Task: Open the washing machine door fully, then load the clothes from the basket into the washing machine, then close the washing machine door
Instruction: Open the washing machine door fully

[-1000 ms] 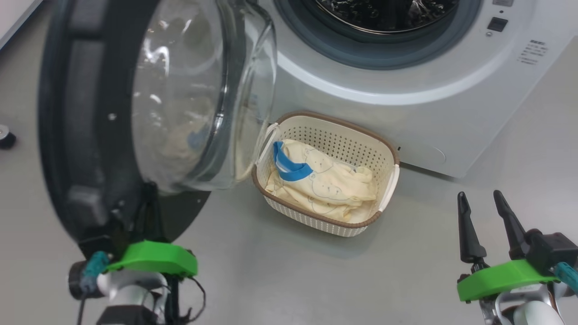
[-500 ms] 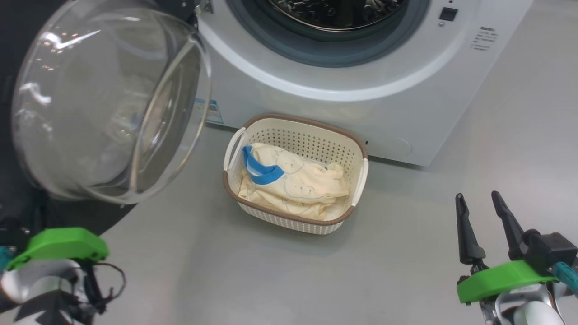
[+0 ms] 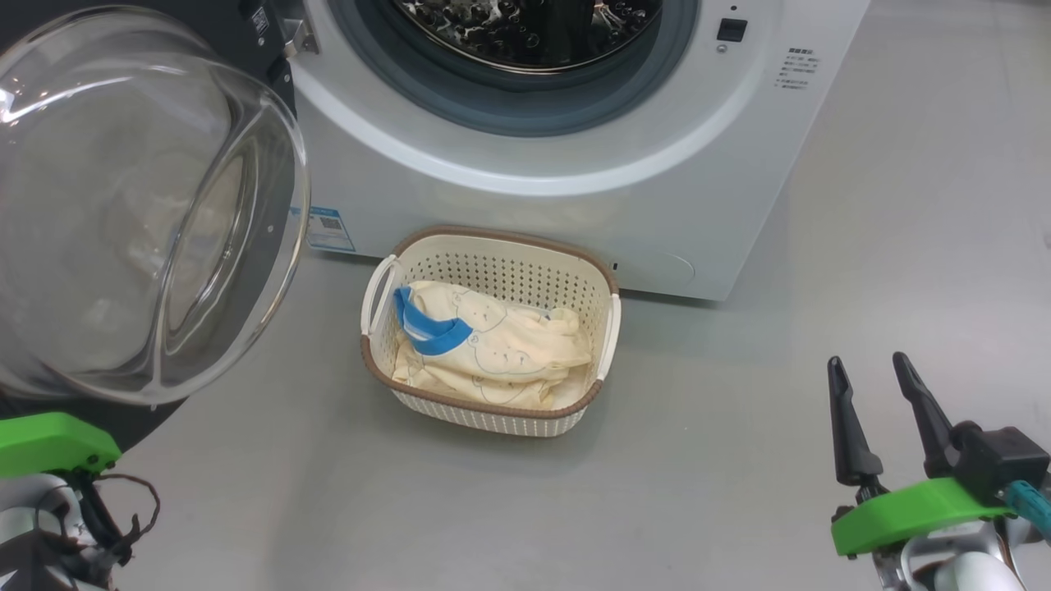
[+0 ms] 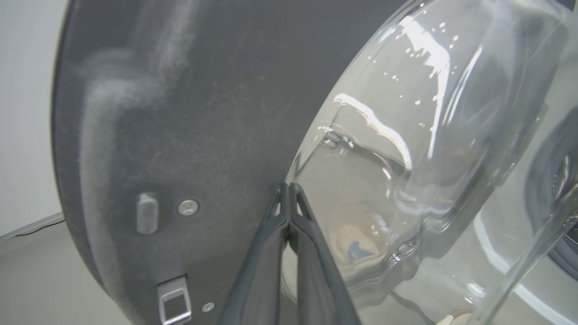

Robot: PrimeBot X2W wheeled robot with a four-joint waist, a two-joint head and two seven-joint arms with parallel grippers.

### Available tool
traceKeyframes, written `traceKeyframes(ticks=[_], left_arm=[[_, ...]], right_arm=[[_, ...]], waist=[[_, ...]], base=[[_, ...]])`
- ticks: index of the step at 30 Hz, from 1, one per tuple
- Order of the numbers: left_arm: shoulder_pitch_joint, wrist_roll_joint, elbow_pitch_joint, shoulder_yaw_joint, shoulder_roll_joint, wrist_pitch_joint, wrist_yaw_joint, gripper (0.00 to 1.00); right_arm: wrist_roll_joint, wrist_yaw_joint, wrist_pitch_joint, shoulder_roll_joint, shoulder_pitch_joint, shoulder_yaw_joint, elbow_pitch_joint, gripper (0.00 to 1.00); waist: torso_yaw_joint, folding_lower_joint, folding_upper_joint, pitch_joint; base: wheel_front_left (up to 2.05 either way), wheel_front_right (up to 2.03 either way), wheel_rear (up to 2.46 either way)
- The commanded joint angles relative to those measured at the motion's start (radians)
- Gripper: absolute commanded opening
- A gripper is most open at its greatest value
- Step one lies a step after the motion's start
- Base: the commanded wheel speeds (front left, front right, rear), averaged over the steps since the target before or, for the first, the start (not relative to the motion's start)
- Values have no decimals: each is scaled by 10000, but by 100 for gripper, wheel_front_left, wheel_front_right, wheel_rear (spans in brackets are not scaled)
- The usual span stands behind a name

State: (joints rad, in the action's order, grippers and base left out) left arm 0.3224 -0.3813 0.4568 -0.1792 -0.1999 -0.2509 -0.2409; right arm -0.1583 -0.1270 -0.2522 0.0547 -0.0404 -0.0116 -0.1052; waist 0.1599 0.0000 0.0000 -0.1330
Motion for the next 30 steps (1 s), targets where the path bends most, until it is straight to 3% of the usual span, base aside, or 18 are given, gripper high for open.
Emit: traceKeyframes(ticks=[1, 11, 22, 25, 26, 27, 30], left_arm=[[250, 162, -309, -482, -331, -108, -129, 0], [-164, 754, -1721, -560, 437, -108, 223, 0], [-1618, 1405, -5153, 1110, 1105, 7, 1035, 3], [-2099, 1606, -5826, 1771, 1158, 131, 1266, 45], [-2232, 1664, -5988, 1984, 1160, 127, 1381, 76], [-2369, 1667, -6095, 2153, 1180, 149, 1443, 100], [-2677, 1736, -6212, 2548, 1172, 181, 1638, 100]], right_arm=[[-16, -37, -95, 106, 105, 177, 266, 100], [-56, -37, -95, 38, 44, 70, 257, 100], [-59, -37, -95, -13, 93, 235, 241, 100], [-50, -37, -95, -21, 149, 256, 288, 100], [-45, -37, -95, -23, 161, 259, 304, 100], [-44, -37, -95, -25, 169, 254, 316, 100], [-48, -37, -95, -30, 190, 222, 325, 100]], waist=[[-32, 0, 0, 20], [186, 0, 0, 247], [174, 0, 0, 560], [-71, 0, 0, 582], [-170, 0, 0, 586], [-264, 0, 0, 587], [-578, 0, 0, 595]], base=[[0, 0, 0], [0, 0, 0], [0, 0, 0], [0, 0, 0], [0, 0, 0], [0, 0, 0], [0, 0, 0]])
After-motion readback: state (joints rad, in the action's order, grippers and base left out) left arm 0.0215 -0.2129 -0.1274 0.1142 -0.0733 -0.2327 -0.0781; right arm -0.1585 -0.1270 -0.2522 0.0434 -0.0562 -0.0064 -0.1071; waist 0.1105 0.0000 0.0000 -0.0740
